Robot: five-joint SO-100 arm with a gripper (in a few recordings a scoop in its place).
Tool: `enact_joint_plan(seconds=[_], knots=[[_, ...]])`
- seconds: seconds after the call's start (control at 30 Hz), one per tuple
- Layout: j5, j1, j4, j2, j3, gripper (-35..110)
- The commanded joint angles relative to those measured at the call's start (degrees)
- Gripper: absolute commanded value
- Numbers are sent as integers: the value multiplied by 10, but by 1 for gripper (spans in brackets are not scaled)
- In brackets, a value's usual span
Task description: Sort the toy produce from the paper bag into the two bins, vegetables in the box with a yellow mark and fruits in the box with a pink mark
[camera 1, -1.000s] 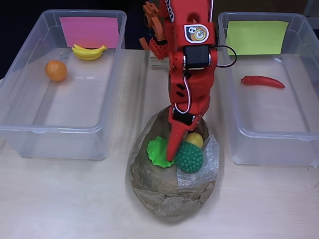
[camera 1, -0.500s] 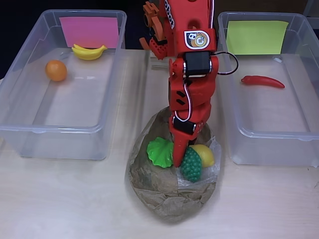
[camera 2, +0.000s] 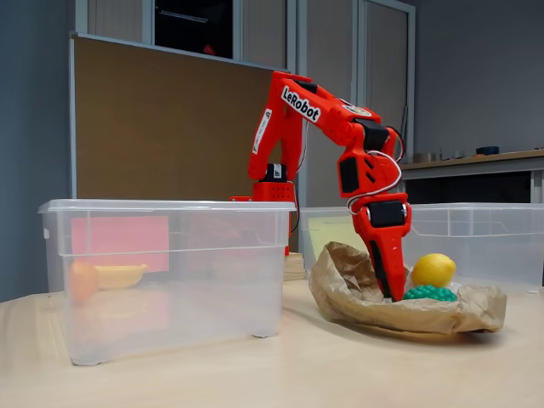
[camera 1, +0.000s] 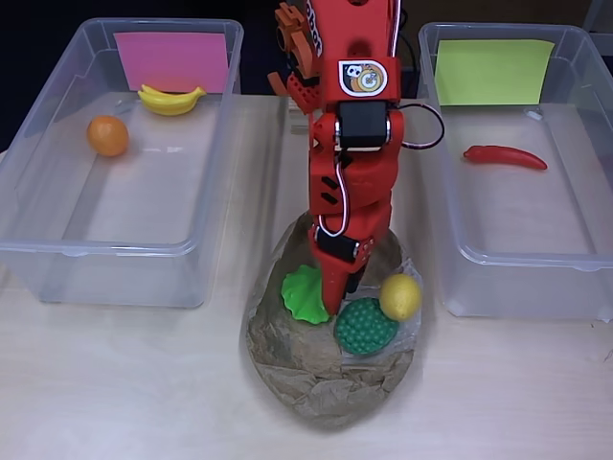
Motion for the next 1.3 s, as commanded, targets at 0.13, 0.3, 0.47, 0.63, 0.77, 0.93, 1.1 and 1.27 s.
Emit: enact_joint_plan(seconds=[0.13,0.3,0.47,0.63,0.77,0.93,1.1,1.27], knots=[[17,3,18,14,5,20],[57,25,89,62,45,39],[107,91,166,147,76,38],[153,99,274,221,54,37],[160,42,315,240,40,36],[110,-29,291,213,25,36],[53,-50,240,165,4,36],[30,-30,230,114,-23,37]])
